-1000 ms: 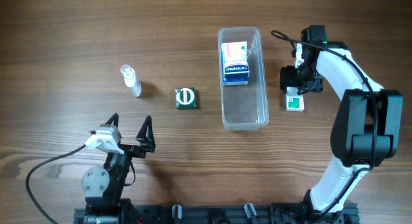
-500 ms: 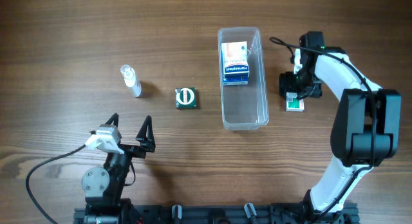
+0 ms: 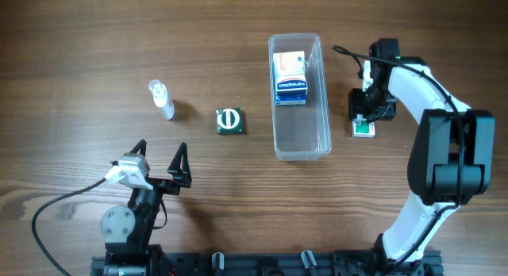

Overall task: Pack container
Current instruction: 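Move the right gripper to the white-green box and grasp it, then carry the white-green box into the container and lower it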

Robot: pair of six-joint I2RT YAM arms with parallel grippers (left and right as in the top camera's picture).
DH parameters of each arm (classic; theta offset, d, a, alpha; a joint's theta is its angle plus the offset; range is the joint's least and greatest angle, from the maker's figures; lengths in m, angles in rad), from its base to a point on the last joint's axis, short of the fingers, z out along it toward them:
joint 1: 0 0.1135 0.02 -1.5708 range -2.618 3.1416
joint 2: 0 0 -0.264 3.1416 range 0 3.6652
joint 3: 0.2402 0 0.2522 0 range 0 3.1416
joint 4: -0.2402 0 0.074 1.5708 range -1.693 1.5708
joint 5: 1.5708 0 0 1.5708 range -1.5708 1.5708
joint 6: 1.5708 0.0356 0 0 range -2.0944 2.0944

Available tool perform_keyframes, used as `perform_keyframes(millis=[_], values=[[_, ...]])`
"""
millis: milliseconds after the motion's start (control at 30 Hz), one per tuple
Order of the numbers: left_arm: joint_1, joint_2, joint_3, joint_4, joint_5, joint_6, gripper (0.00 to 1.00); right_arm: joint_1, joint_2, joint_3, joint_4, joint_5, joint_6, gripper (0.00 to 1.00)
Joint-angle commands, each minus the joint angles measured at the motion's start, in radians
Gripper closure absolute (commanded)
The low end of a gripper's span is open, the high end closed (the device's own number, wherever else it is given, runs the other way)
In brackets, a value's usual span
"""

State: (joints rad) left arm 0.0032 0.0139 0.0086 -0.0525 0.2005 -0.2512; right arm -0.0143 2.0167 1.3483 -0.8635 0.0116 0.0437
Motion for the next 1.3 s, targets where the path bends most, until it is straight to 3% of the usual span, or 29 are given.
perform_keyframes(millis=[0, 100, 733, 933, 1067, 1267], values=[[0.008, -0.007, -0.003, -0.005, 0.012, 0.012, 0.0, 0.0, -0.003, 0.062, -0.034, 0.014, 0.02, 0.43], [0.008, -0.007, -0.003, -0.005, 0.012, 0.012, 0.0, 0.0, -0.005, 0.074, -0.047, 0.013, 0.039, 0.49], [0.008, -0.007, -0.003, -0.005, 0.012, 0.012, 0.0, 0.0, -0.005, 0.065, -0.034, 0.013, 0.055, 0.49], [0.008, -0.007, -0.003, -0.005, 0.012, 0.012, 0.0, 0.0, -0.005, 0.072, -0.04, -0.013, 0.068, 0.62], [0.008, -0.007, -0.003, -0.005, 0.012, 0.012, 0.0, 0.0, -0.007, 0.122, -0.08, -0.013, 0.072, 0.62], [0.008, -0.007, -0.003, -0.005, 0.012, 0.012, 0.0, 0.004, -0.035, 0.332, -0.232, -0.095, 0.071, 0.62]])
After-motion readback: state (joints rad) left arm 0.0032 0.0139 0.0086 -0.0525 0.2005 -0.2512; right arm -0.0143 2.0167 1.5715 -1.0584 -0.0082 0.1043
